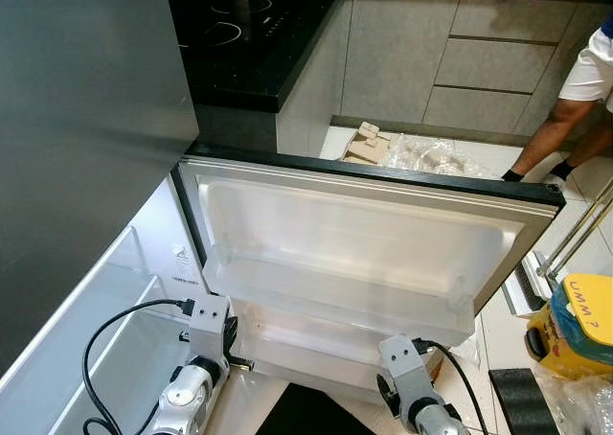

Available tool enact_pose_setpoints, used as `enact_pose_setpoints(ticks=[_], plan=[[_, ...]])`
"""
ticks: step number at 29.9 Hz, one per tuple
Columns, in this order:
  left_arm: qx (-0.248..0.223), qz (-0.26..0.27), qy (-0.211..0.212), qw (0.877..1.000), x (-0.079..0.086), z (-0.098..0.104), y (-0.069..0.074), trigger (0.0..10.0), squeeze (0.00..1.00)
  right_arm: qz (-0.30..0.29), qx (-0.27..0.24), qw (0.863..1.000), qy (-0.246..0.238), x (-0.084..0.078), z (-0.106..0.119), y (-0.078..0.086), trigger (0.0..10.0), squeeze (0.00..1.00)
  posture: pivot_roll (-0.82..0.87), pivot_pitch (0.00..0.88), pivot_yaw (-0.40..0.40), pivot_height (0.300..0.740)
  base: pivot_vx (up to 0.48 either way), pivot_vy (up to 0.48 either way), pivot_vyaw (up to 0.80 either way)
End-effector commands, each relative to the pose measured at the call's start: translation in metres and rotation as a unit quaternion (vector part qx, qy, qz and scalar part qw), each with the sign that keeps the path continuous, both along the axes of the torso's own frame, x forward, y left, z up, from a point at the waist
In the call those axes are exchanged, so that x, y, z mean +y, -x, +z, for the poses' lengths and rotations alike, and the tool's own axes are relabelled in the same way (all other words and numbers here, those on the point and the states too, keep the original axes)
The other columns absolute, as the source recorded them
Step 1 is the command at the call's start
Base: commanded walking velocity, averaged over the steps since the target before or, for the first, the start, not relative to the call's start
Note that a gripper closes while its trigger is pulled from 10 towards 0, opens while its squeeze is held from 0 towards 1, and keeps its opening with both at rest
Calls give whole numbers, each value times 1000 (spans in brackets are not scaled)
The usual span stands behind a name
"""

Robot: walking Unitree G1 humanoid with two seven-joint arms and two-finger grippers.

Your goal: Restocking fridge

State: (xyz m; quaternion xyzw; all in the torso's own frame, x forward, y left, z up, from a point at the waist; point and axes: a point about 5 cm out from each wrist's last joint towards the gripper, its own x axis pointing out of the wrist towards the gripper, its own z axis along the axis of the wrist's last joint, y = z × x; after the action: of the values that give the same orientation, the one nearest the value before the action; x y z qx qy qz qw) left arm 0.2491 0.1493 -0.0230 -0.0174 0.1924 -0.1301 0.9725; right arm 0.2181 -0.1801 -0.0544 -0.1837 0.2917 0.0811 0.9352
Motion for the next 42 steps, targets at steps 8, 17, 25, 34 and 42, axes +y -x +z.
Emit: enact_pose_setpoints(ticks=[8,17,25,34,42], plan=[[-3,8,12,1000,0,-1,3,10000,0,3,-46,999,-20,2,15,-18,10000,0,-120,43,31,740,0,0,0],[0,2,7,1000,1,-2,5,10000,0,68,-35,996,-55,15,13,-12,10000,0,-117,60,31,740,0,0,0],[0,1,11,1000,1,-3,6,10000,0,183,-67,975,-102,24,24,-5,10000,0,-119,70,32,740,0,0,0],[-4,-41,10,999,-6,-3,9,10000,0,301,-94,925,-212,32,69,-11,10000,0,-129,75,34,740,0,0,0],[-10,-133,3,991,-6,-4,21,10000,0,412,-74,871,-258,44,107,-3,10000,0,-130,75,33,740,0,0,0]])
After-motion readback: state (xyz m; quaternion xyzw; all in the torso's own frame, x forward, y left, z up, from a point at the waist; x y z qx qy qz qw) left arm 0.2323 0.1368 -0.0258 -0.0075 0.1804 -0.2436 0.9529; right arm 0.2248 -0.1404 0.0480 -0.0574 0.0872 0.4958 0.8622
